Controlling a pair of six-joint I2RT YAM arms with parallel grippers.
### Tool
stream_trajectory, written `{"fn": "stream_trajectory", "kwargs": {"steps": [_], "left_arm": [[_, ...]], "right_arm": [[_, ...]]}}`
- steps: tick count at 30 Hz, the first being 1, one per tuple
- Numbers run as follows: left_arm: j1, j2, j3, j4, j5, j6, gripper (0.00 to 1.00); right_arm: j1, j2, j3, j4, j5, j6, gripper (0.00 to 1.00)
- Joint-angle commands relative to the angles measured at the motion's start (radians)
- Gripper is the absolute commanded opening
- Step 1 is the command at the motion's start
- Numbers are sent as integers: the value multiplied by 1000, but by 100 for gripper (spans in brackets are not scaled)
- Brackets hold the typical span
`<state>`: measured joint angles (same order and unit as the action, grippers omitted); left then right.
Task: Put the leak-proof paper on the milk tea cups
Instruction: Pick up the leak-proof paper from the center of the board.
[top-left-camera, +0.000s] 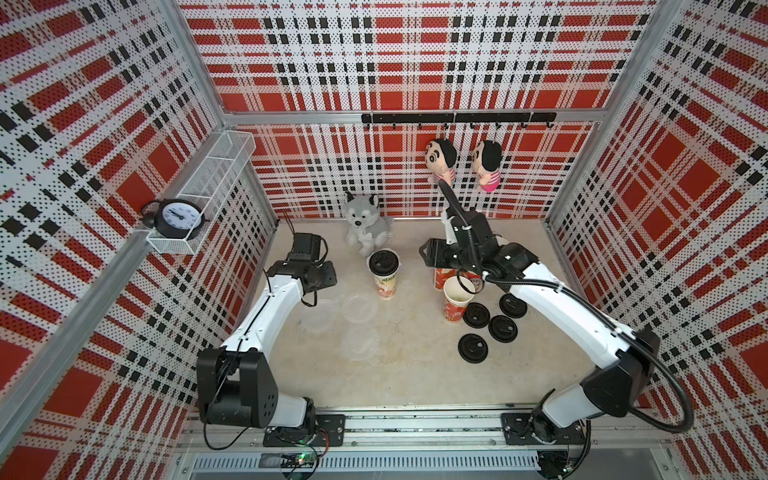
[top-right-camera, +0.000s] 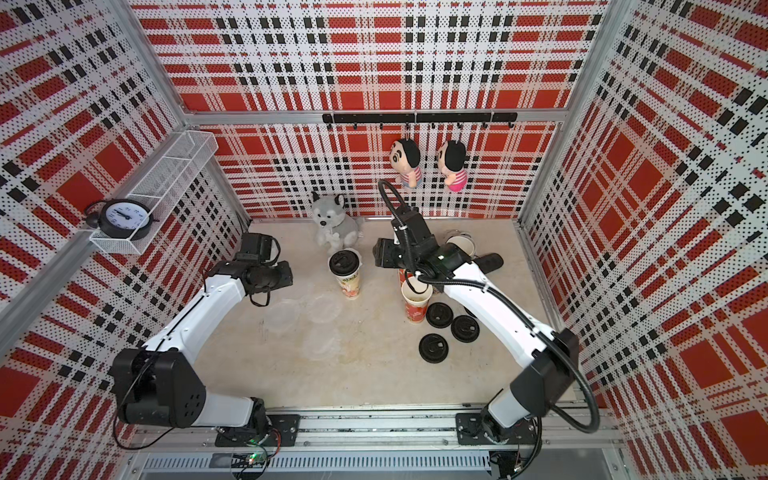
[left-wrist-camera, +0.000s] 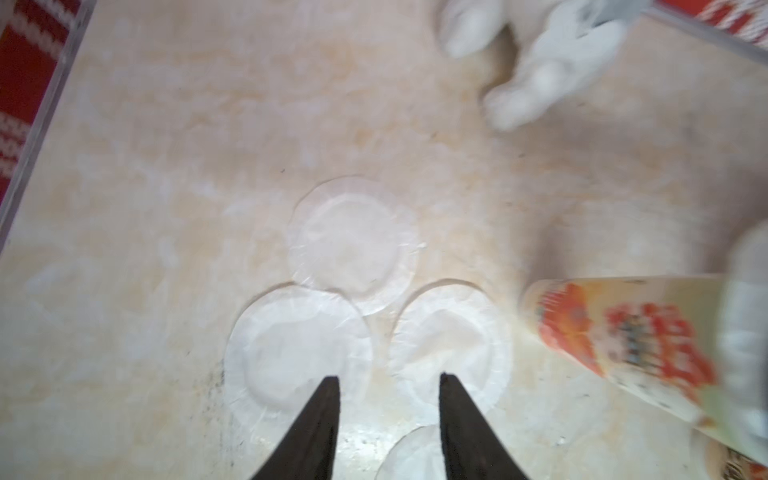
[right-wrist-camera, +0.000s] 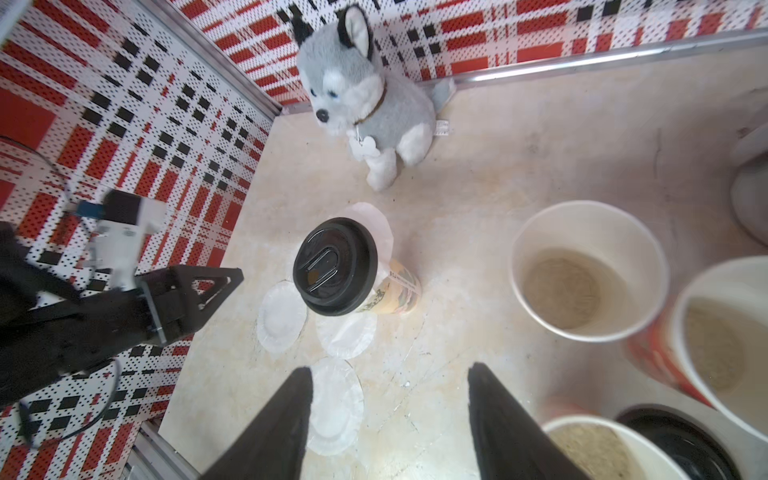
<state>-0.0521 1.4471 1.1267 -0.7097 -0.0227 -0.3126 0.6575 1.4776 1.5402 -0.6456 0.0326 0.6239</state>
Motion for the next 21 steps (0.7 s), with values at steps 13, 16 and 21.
{"fn": "stream_trajectory", "kwargs": {"steps": [13, 16, 21], "left_arm": [[87, 216, -69, 131, -164, -118, 43], [89, 245, -40, 153, -144, -102, 44], [87, 315, 35, 177, -106, -95, 44]], "right_arm": [[-62, -233, -244, -16, 0, -54, 64], [-75, -226, -264, 1, -23, -62, 64], [-85, -202, -264, 7, -37, -64, 64]]}}
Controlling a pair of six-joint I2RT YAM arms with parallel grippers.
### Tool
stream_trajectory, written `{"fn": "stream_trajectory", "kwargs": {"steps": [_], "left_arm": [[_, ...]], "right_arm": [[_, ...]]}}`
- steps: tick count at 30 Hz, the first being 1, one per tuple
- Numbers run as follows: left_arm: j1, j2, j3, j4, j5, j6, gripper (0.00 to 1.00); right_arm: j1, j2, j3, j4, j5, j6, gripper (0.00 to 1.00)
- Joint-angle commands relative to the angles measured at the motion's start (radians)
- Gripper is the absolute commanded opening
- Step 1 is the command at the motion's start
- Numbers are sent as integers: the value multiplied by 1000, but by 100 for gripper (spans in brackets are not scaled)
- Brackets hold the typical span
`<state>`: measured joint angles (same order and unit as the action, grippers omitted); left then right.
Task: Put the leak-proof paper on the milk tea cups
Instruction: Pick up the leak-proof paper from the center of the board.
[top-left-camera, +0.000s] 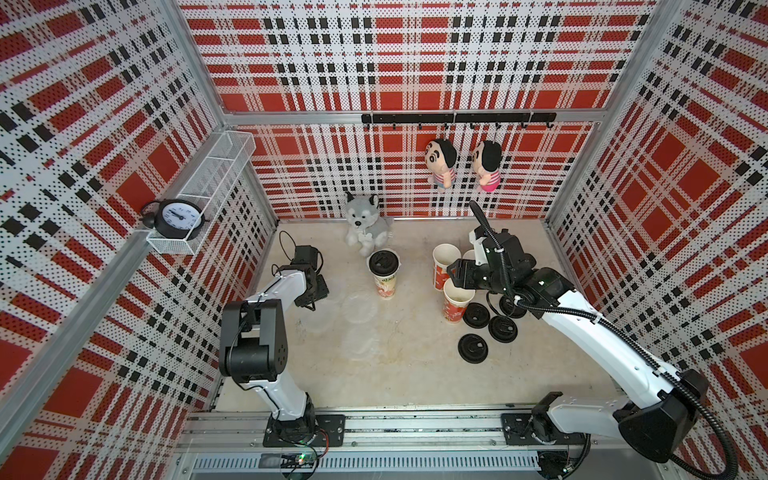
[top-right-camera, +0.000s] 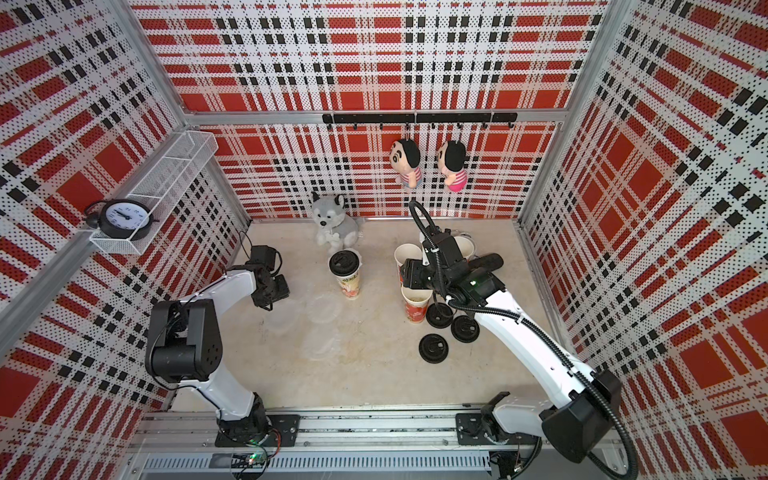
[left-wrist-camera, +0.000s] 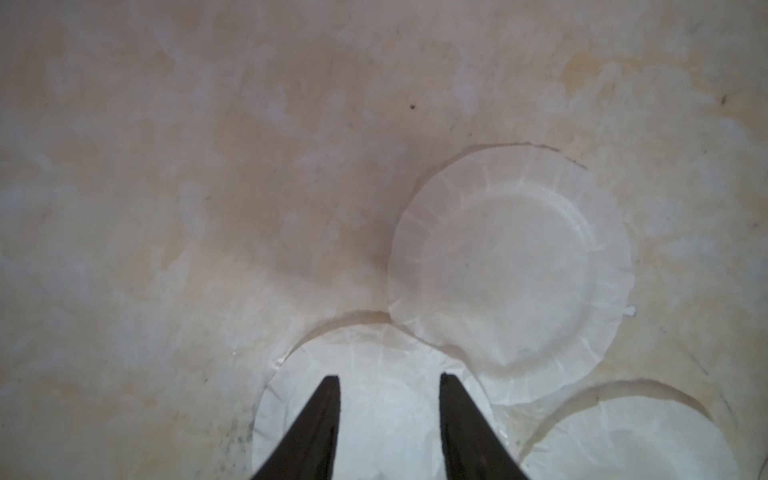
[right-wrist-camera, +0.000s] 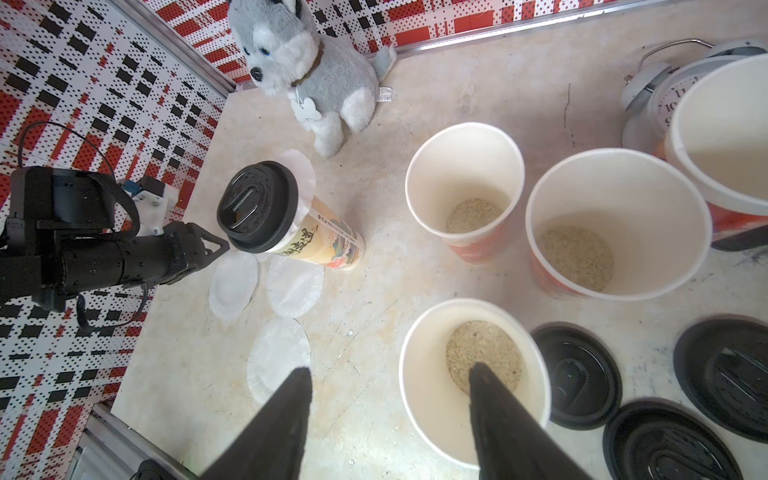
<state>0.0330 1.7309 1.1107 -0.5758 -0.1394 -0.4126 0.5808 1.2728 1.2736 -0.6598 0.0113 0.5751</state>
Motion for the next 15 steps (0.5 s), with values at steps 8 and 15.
{"fn": "stream_trajectory", "kwargs": {"steps": [8, 15], "left_arm": [[5, 152, 139, 20, -34, 13, 43], [5, 240, 153, 12, -43, 12, 40]], "right_arm": [[-13, 21, -20, 44, -26, -14, 64], [-16, 39, -23, 46, -24, -4, 64]]}}
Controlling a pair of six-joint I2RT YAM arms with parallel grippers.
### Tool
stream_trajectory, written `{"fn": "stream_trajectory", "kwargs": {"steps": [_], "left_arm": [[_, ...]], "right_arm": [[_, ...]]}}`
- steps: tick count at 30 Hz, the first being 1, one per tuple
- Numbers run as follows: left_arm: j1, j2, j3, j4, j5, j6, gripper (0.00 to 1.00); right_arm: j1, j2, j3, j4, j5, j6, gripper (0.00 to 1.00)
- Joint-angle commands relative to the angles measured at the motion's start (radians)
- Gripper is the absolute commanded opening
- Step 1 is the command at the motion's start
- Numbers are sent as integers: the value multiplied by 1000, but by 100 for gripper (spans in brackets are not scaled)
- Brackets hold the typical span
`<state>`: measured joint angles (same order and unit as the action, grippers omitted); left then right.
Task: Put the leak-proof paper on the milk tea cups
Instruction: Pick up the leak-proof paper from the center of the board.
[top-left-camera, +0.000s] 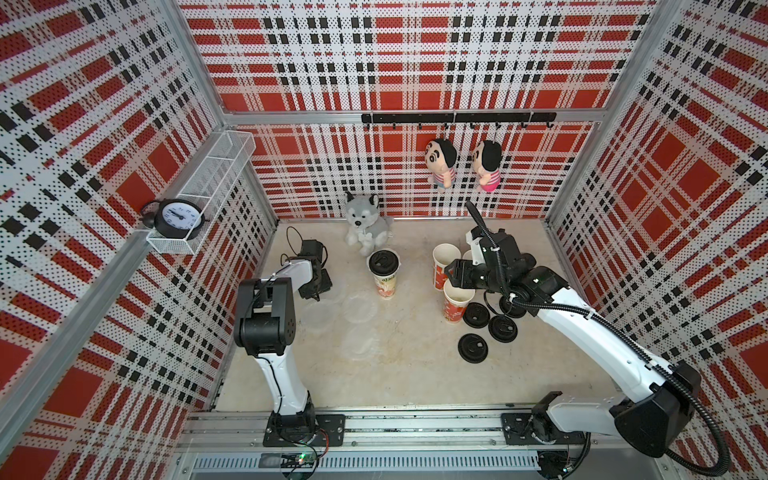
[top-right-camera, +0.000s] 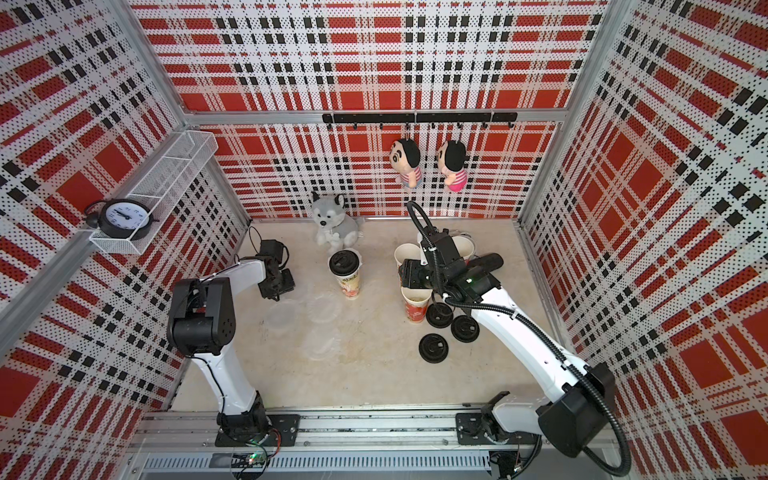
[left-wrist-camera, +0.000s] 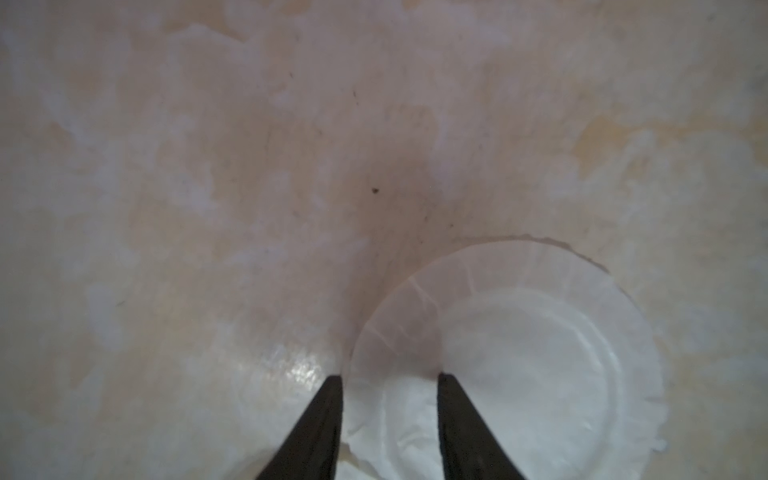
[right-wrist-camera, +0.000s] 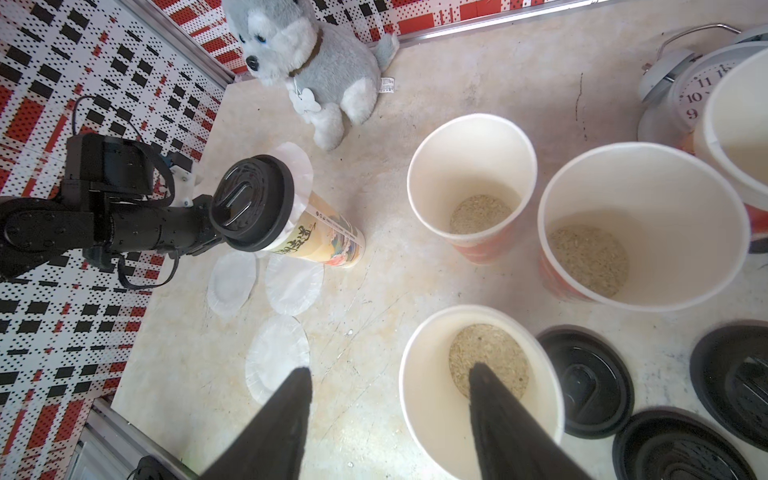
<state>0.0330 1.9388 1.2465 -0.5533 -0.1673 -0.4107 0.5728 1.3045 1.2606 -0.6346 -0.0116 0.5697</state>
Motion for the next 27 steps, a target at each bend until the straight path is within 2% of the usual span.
{"fn": "stream_trajectory", "kwargs": {"steps": [1, 9, 17, 27], "left_arm": [[4, 40, 18, -10, -17, 8, 40], [4, 78, 16, -10, -17, 8, 27], [4, 78, 26, -5, 1, 13, 0], [-50, 14, 213, -53, 26, 36, 0]], "right_arm": [[-8, 9, -9, 20, 1, 0, 63], [-14, 24, 3, 8, 11, 4, 63], [-18, 18, 0, -1, 18, 9, 63], [-49, -24, -2, -38, 33, 22, 63]]}}
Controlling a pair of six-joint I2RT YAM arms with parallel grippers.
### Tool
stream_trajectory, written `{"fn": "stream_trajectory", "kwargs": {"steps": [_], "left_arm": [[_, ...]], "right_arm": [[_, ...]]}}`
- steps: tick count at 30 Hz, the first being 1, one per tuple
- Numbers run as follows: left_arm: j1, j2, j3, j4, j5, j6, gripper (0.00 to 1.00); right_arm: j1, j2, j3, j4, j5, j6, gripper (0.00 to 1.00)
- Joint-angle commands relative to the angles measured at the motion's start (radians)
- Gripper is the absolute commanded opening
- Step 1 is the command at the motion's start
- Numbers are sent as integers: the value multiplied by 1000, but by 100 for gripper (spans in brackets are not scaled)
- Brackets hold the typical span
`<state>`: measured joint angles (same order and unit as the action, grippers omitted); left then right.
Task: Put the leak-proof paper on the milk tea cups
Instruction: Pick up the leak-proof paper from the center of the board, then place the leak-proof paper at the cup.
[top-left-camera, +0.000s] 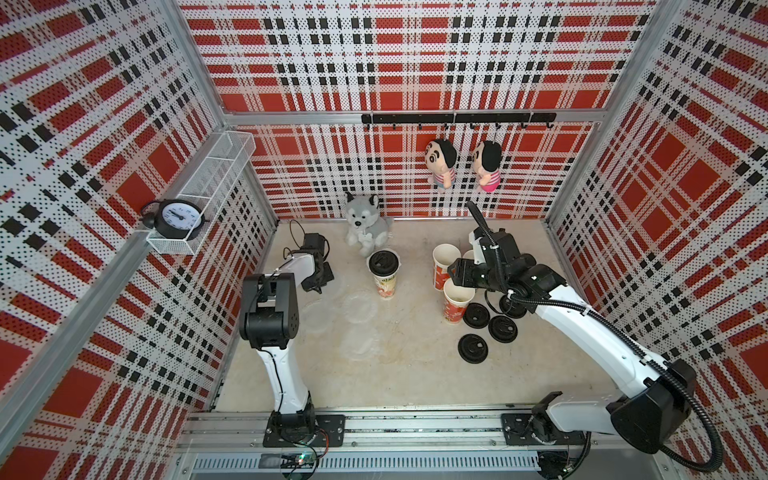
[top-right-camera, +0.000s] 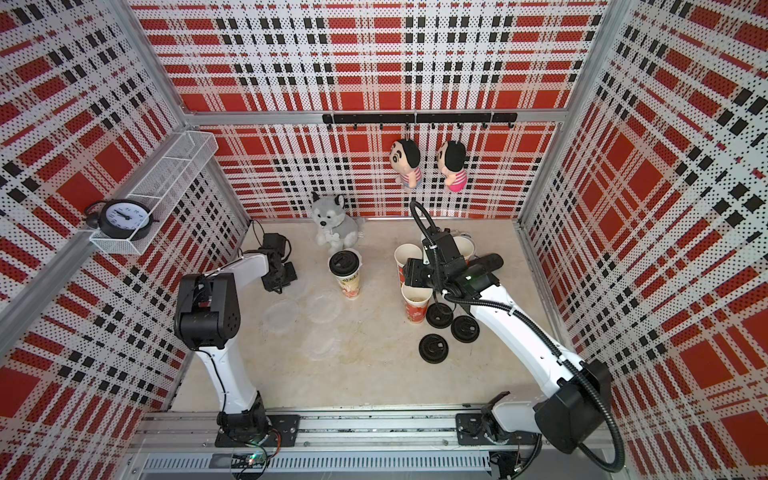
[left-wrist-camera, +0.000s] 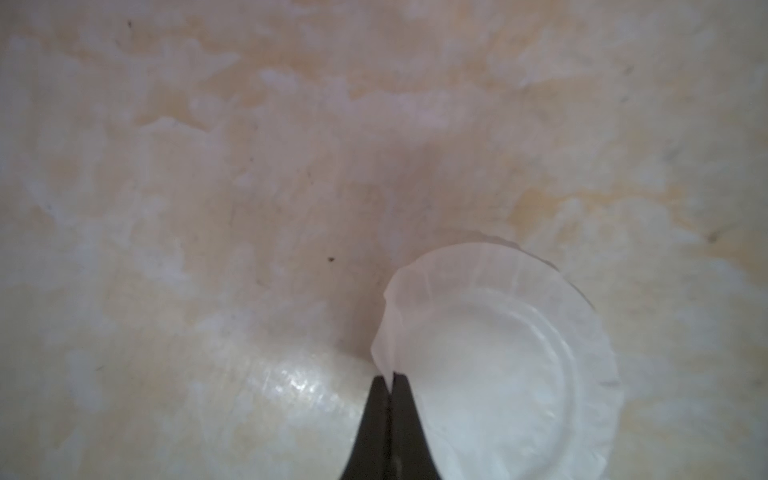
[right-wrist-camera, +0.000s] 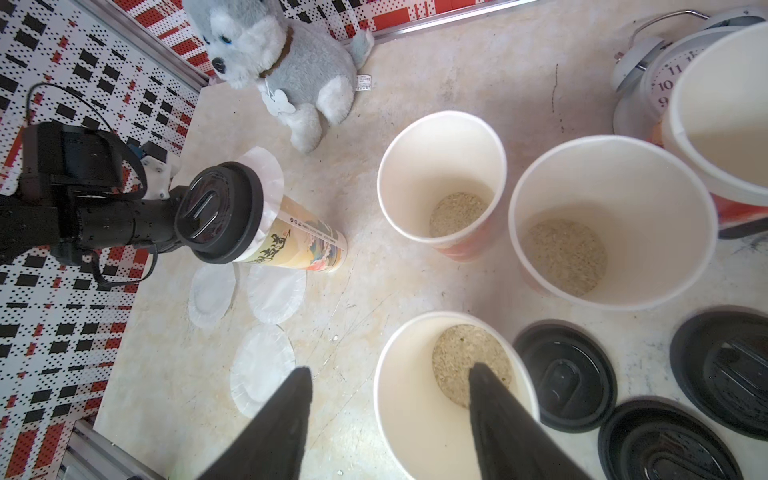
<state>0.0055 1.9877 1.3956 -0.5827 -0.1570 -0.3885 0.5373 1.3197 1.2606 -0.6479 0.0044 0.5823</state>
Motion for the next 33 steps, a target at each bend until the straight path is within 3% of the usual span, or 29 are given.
{"fn": "stream_trajectory", "kwargs": {"steps": [1, 14, 18, 21, 26, 30, 33], "left_arm": [[-27, -45, 87, -37, 12, 14, 0], [-55, -314, 191, -204, -40, 39, 0], [-124, -431, 291, -324, -23, 51, 0], [-243, -495, 375, -397, 25, 43, 0], [-573, -531, 409, -423, 46, -39, 0], [-781, -507, 370, -330, 75, -96, 0], [-868, -470, 335, -205, 143, -119, 0]], "right_arm": [[-17, -46, -3, -31, 20, 12, 63], [-131, -148, -54, -96, -1, 28, 63], [-165, -180, -87, -108, -8, 33, 63], [-186, -194, -102, -114, -11, 32, 63], [-226, -205, -107, -142, -9, 25, 63], [-283, -231, -111, -176, -9, 10, 63], [-332, -260, -124, -191, -21, -4, 63]]}}
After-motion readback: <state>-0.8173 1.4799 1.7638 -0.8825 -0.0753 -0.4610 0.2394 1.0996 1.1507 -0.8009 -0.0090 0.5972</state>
